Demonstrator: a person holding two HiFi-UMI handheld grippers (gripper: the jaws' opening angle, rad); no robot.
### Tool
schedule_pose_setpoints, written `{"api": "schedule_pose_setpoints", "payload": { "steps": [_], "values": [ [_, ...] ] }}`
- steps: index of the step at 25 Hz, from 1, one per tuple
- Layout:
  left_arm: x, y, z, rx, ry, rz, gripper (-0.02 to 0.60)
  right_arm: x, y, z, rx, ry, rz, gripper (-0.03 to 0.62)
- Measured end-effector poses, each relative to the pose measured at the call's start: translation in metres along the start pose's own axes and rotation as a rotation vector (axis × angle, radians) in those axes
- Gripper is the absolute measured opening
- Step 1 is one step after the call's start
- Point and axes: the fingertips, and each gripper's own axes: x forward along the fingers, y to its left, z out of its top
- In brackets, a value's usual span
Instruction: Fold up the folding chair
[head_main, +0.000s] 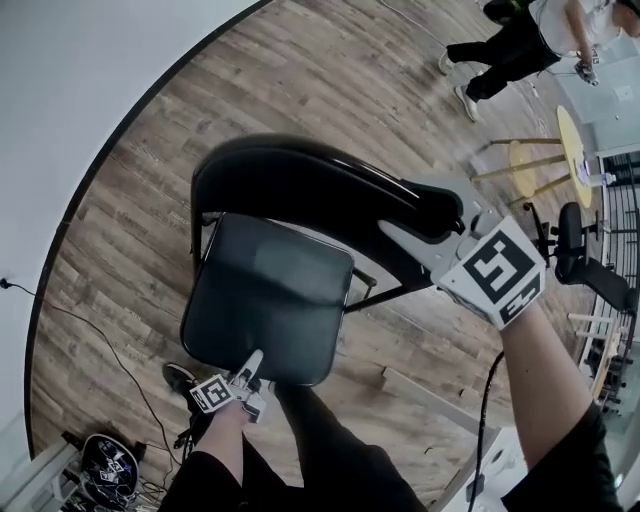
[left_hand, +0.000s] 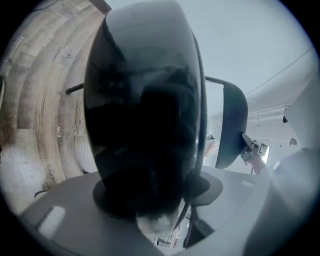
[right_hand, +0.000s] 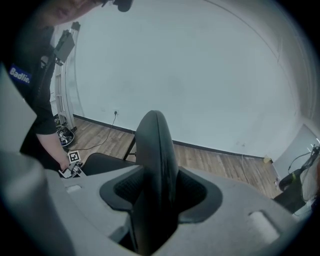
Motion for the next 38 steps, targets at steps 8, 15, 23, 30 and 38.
{"api": "schedule_pose_setpoints", "payload": {
  "steps": [8, 15, 23, 30, 38],
  "values": [
    [0.0, -0.027, -0.004, 0.02, -0.009, 0.025, 0.244, -0.022, 0.024, 0.016, -0.038, -0.025, 0.002, 0.195],
    [-0.001, -0.042, -0.002, 0.05, -0.005, 0.088, 0.23, -0.04, 0.046, 0.026, -0.076, -0.003, -0.013, 0.187],
    [0.0, -0.073, 0.0, 0.064, -0.013, 0.094, 0.207, -0.058, 0.075, 0.039, -0.08, -0.051, -0.053, 0.178],
    [0.0, -0.097, 0.0, 0.077, -0.023, 0.098, 0.19, -0.074, 0.108, 0.048, -0.124, -0.076, -0.051, 0.169],
    [0.01, -0.137, 0.006, 0.103, -0.022, 0.055, 0.167, -0.086, 0.141, 0.057, -0.152, -0.073, -0.072, 0.158]
  ]
}}
